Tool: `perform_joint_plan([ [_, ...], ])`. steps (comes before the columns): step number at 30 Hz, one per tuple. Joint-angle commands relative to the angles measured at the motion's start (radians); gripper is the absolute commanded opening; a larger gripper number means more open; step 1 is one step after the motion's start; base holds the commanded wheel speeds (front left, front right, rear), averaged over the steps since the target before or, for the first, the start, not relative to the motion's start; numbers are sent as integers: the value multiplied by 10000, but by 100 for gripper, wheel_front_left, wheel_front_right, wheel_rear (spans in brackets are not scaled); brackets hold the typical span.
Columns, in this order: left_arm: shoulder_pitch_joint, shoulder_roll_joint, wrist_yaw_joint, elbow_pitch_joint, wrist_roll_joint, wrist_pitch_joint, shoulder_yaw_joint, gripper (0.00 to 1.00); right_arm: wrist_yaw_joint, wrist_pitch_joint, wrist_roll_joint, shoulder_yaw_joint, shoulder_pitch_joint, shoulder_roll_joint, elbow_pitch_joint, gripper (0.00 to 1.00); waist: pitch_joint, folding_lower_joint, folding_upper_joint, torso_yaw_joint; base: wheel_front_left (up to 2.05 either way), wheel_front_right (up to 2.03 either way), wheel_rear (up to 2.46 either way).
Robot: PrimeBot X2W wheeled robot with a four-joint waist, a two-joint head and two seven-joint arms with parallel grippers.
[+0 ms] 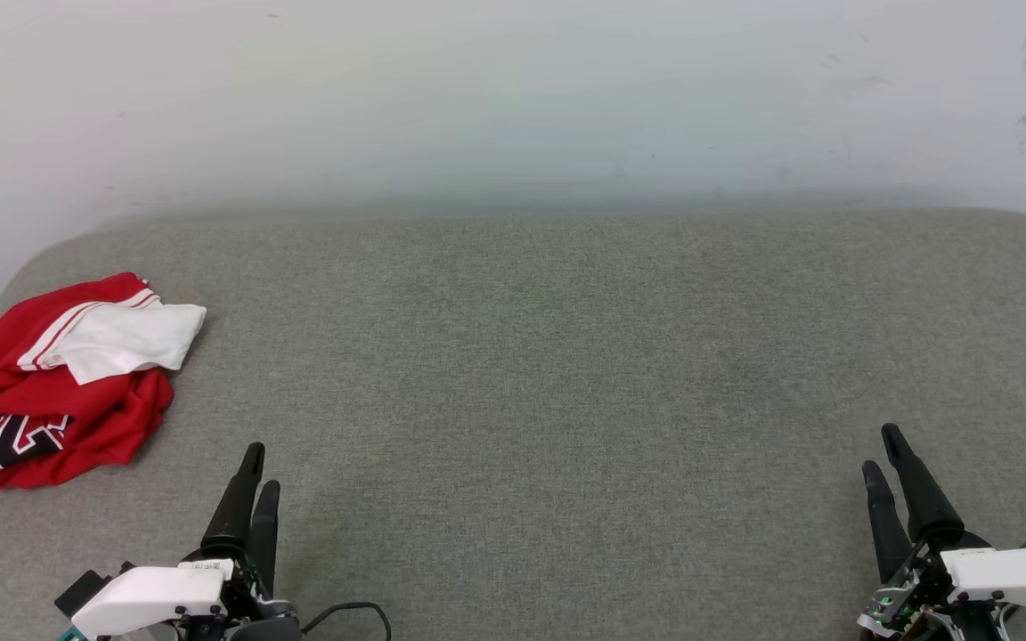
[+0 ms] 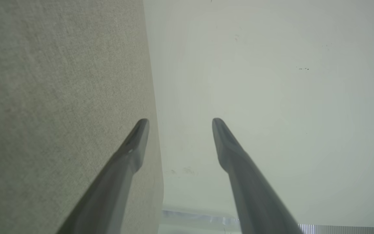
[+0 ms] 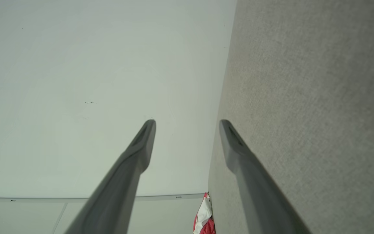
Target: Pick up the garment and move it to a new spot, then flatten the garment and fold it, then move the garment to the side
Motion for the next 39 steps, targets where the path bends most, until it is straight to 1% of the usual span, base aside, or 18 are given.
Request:
perform_joint_plan([
  [1, -128, 22, -4, -268, 95, -147, -52, 100, 2, -144, -149, 103, -139, -3, -241, 100, 4, 0, -1, 0, 0, 0, 0],
  [8, 7, 25, -7, -437, 289, -490, -184, 100, 2, -487, -599, 189, -103, -3, -280, 100, 11, 0, -1, -4, 0, 0, 0],
  [11, 49, 27, -8, -464, 537, -630, -149, 100, 2, -626, -787, 196, -98, -3, -280, 100, 12, 0, -1, -7, 0, 0, 0],
  [15, 108, 29, -10, -545, 930, -808, -35, 100, 2, -804, -1311, 165, -122, -2, -219, 100, 10, 0, -1, -13, 0, 0, 0],
  [22, 153, 31, -13, -771, 1895, -1097, 429, 100, 2, -1097, -3099, -164, -213, -2, -452, 100, 13, 0, -1, -22, 0, 0, 0],
  [31, 131, 36, -16, -1288, 3315, -1443, 973, 100, 1, -1441, -5730, 61, -215, -2, -1279, 100, 34, 0, -1, -16, 0, 0, 0],
  [38, 219, 38, 40, -1889, 4468, -1688, 861, 100, 1, -1685, -7711, 147, -213, -2, -1919, 100, 52, 0, -1, -16, 0, 0, 0],
  [39, 219, 38, 40, -1889, 4468, -1688, 861, 100, 1, -1685, -7711, 147, -213, -2, -1919, 100, 52, 0, -1, -16, 0, 0, 0],
])
